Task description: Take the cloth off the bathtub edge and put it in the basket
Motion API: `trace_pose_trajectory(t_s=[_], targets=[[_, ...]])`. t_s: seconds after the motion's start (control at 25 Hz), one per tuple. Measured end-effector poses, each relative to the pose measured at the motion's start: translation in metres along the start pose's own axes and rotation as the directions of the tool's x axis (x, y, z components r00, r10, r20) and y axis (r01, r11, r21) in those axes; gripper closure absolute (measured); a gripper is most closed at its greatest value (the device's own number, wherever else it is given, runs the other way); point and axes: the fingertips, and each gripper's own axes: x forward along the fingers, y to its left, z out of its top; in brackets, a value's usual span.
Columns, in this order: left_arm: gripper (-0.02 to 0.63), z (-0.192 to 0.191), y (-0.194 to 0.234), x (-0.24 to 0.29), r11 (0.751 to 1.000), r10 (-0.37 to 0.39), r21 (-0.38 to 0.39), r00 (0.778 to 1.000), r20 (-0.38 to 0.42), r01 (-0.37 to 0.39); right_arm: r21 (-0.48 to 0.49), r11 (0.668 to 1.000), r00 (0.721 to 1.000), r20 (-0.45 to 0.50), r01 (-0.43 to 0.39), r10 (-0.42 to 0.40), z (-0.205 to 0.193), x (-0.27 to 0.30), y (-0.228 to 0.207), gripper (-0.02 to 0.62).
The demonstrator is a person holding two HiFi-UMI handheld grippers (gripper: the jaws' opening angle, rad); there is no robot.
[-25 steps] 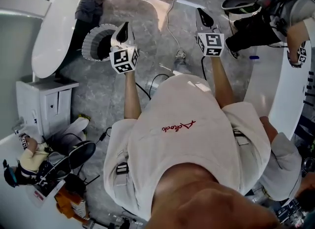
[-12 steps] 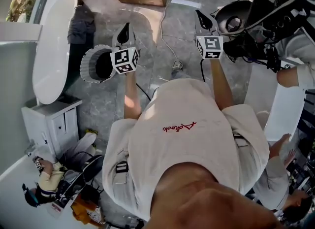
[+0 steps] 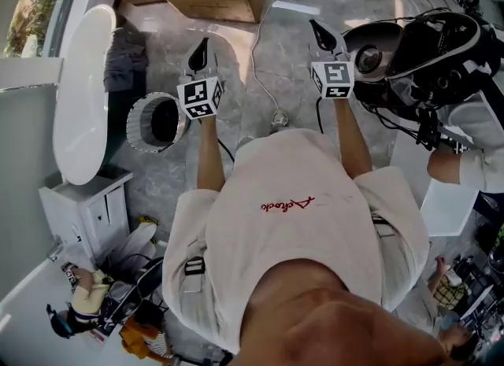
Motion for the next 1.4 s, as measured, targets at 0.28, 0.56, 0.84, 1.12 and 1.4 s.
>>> trace_pose_trajectory(t_s=[0.28,0.56,0.84,1.12,1.4], targets=[[0.606,0.000,0.003,0.026,1.000,-0.014,-0.009,1.000,-0.010,0.014,-0.001,1.000,1.000,-0.006,0.004,-0.004,-0.001,0.020,-0.011,0.589],[0.606,-0.002,0.009,0.054,0.999,-0.036,-0.018,0.999,-0.001,0.036,-0.010,1.000,1.000,-0.021,0.016,-0.016,-0.006,0.040,-0.017,0.588],[0.606,0.000,0.027,0.091,0.998,-0.065,-0.011,0.998,0.016,0.066,-0.025,0.998,0.998,-0.029,0.054,-0.054,-0.003,0.071,-0.024,0.589],[0.606,0.022,0.064,0.138,0.995,-0.101,-0.001,0.994,0.047,0.101,-0.036,0.994,0.995,-0.006,0.099,-0.099,0.020,0.123,-0.031,0.589],[0.606,0.037,0.120,0.176,0.995,-0.097,-0.018,0.993,0.070,0.098,-0.055,0.993,0.995,-0.006,0.104,-0.105,0.039,0.185,-0.023,0.589]])
